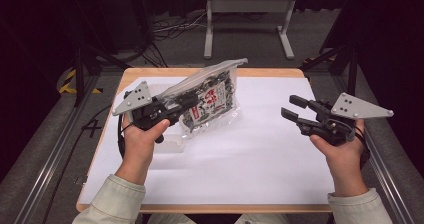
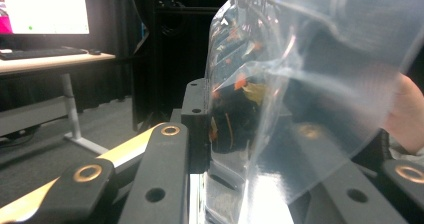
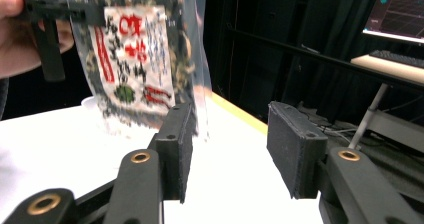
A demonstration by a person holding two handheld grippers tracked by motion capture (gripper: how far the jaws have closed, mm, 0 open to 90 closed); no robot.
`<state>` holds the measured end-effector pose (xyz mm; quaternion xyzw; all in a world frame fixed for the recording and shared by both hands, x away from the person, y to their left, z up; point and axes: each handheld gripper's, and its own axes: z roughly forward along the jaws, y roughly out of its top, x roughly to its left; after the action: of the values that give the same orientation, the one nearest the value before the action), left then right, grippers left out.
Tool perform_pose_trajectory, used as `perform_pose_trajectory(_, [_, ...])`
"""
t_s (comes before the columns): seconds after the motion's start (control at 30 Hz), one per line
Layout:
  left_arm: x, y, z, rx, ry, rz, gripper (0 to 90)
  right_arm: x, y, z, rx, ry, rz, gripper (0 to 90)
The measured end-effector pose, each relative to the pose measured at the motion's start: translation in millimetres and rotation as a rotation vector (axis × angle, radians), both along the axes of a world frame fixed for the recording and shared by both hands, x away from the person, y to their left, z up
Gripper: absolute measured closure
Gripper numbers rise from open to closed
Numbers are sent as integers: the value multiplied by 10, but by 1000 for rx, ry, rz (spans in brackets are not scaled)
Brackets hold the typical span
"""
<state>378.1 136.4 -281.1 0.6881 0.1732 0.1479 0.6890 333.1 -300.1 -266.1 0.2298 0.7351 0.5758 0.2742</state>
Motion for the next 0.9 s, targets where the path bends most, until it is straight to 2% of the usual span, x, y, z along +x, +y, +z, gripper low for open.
perform_pose_trajectory(0.13, [19, 58, 43, 10, -7, 24, 724, -9, -56, -70, -3, 19, -10, 532])
perform_pose_trajectory(0.23, [47, 108, 67, 6, 8, 35, 725, -15, -90, -119, -4, 30, -23, 530])
perform_pose_trajectory(0.47, [90, 187, 92, 14, 3, 71, 724, -16, -208, -231, -41, 56, -90, 515])
perform_pose_trajectory(0.67, [139, 302, 84, 8, 13, 111, 724, -12, -337, -349, -20, 111, -124, 518])
perform_pose_trajectory(0.8, [165, 345, 76, 4, 9, 128, 724, -37, -390, -373, -18, 115, -140, 519])
perform_pose_trajectory(0.9, [176, 372, 77, 0, -7, 140, 724, -46, -426, -381, -20, 115, -149, 516])
